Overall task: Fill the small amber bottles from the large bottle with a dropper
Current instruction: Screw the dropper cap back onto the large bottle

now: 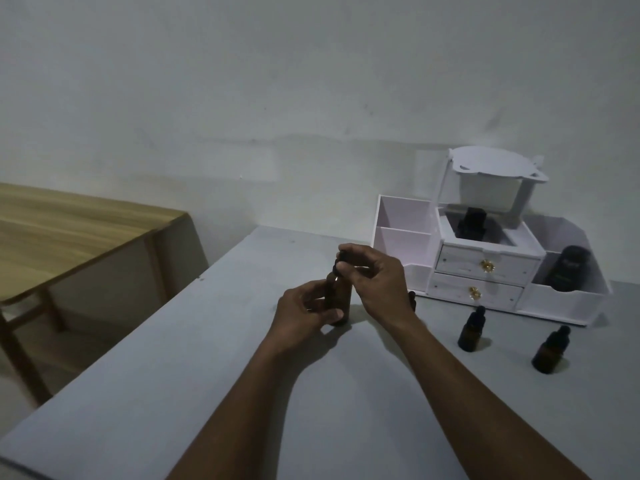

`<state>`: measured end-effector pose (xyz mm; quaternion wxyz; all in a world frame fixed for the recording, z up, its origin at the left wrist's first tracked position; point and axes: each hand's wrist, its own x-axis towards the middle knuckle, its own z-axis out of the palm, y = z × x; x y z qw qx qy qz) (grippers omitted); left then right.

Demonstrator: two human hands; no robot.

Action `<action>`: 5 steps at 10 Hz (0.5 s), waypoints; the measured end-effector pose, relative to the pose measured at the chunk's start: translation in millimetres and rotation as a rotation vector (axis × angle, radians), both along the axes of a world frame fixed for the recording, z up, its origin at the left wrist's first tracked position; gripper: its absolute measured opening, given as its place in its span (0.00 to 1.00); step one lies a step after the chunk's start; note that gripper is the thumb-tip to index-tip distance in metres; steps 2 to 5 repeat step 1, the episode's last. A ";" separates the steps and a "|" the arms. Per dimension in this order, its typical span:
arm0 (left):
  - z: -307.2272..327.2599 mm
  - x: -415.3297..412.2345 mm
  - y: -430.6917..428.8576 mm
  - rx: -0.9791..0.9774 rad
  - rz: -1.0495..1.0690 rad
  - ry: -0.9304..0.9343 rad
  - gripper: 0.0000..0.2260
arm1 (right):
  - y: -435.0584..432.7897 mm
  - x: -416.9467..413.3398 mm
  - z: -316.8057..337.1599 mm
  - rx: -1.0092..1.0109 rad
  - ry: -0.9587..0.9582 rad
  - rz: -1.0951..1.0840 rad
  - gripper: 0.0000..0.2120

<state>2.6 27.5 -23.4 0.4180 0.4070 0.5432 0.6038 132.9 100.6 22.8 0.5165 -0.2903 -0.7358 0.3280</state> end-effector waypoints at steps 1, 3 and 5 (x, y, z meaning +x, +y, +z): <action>-0.6 1.2 0.2 -0.006 0.006 0.036 0.23 | -1.7 0.1 1.4 0.026 -0.020 -0.016 0.15; -0.6 1.2 0.2 -0.006 0.006 0.036 0.23 | -1.7 0.1 1.4 0.026 -0.020 -0.016 0.15; -0.6 1.2 0.2 -0.006 0.006 0.036 0.23 | -1.7 0.1 1.4 0.026 -0.020 -0.016 0.15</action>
